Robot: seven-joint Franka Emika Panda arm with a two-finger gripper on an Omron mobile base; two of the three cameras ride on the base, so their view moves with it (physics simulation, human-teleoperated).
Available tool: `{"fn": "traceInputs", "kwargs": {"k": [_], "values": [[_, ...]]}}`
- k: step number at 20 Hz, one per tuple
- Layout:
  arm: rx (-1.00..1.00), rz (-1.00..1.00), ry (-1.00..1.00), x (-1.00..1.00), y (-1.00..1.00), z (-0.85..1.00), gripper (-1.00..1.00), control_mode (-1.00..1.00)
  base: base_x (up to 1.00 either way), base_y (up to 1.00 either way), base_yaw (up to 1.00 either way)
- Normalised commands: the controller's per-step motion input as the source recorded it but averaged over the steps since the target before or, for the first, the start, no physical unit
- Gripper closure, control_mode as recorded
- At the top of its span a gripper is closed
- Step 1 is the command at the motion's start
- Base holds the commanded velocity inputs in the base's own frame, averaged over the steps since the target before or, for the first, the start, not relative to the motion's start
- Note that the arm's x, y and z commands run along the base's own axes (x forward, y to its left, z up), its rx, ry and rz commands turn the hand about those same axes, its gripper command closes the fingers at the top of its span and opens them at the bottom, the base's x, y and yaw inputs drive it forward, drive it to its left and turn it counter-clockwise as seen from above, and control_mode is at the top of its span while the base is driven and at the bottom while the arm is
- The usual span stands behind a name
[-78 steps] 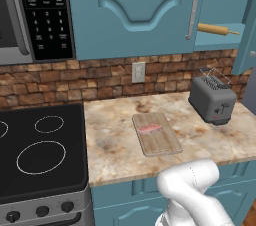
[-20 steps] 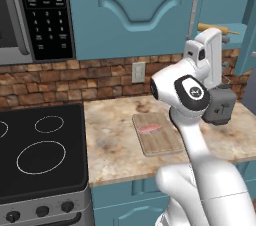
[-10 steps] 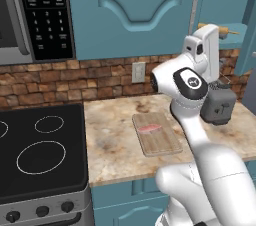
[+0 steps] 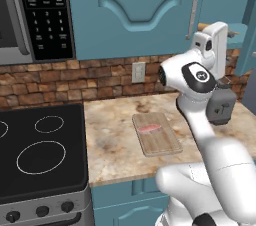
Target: Open the cabinet, retrieve the rolling pin, and place it next to the meat on the cutting board to prepare for tenderizing.
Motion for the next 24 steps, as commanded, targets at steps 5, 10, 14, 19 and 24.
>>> {"fn": "traceInputs", "kwargs": {"k": [5,10,14,19,24], "values": [[0.03,0.00,0.00,0.00,-0.35,0.00,-1.00,-1.00,0.00,0.00,0.00],[0.02,0.00,0.00,-0.01,-0.42,0.00,-1.00,-1.00,0.00,0.00,0.00],[0.01,-0.05,0.00,-0.11,-0.46,0.00,-1.00,-1.00,0.00,0.00,0.00],[0.01,-0.09,0.00,-0.19,-0.52,0.00,-1.00,-1.00,0.00,0.00,0.00],[0.01,-0.13,0.00,-0.37,-0.62,0.00,-1.00,-1.00,0.00,0.00,0.00]]}}
